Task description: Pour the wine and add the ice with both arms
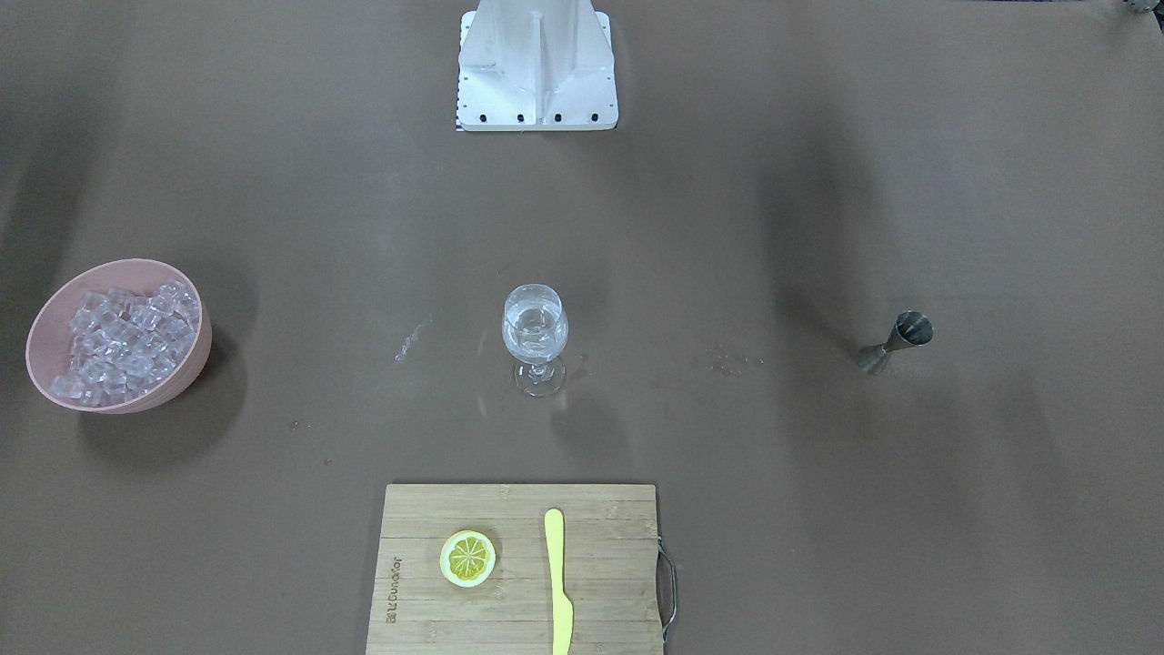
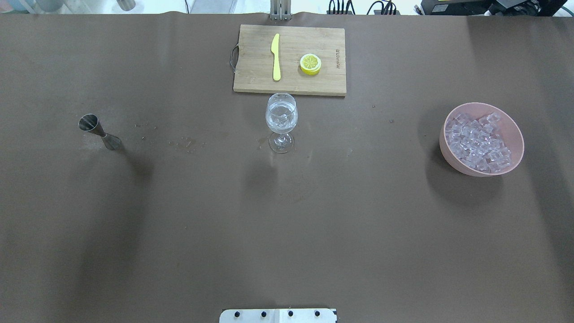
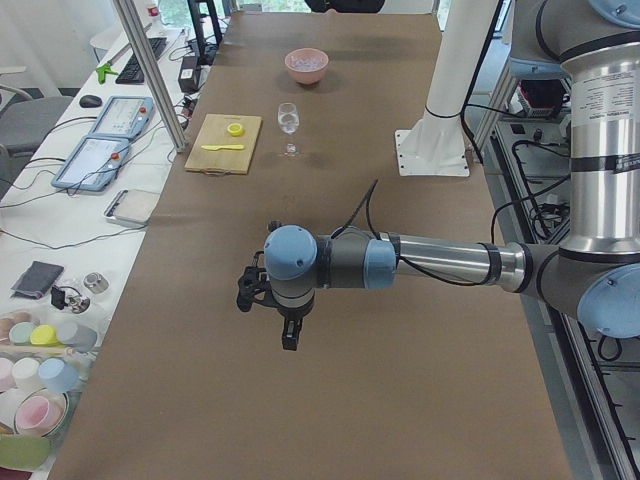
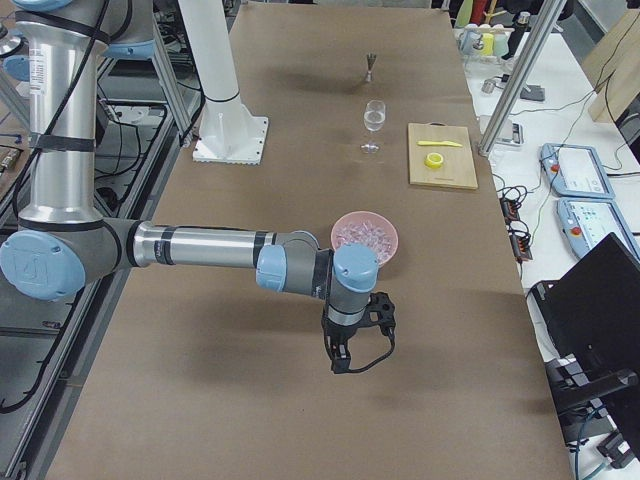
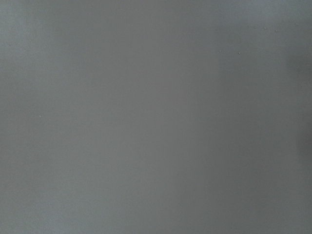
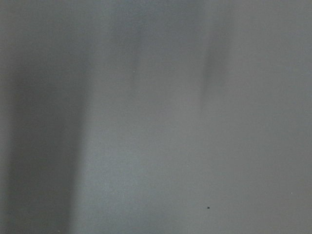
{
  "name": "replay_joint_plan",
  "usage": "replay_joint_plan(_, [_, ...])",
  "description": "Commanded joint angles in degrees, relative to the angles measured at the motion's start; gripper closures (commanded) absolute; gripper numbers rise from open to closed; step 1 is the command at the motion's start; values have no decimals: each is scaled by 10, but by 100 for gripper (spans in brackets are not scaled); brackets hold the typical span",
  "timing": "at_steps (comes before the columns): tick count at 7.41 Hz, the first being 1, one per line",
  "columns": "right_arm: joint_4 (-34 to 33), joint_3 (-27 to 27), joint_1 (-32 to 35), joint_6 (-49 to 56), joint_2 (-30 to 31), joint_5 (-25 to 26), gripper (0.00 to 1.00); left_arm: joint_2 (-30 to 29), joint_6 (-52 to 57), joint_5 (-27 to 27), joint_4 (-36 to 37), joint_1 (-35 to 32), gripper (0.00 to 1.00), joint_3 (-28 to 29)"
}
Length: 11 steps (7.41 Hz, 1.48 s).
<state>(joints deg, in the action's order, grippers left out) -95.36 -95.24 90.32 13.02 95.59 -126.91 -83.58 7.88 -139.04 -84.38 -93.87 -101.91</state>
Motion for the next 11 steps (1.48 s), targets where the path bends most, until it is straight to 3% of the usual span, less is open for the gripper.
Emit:
replay_joint_plan(1, [1,-2,0,-2,-4,-5,0,0,0,1,0,0,2,0])
replay_joint_plan(11, [1,-11,0,-3,-2,-6,0,-1,2,4,1,1,2,1])
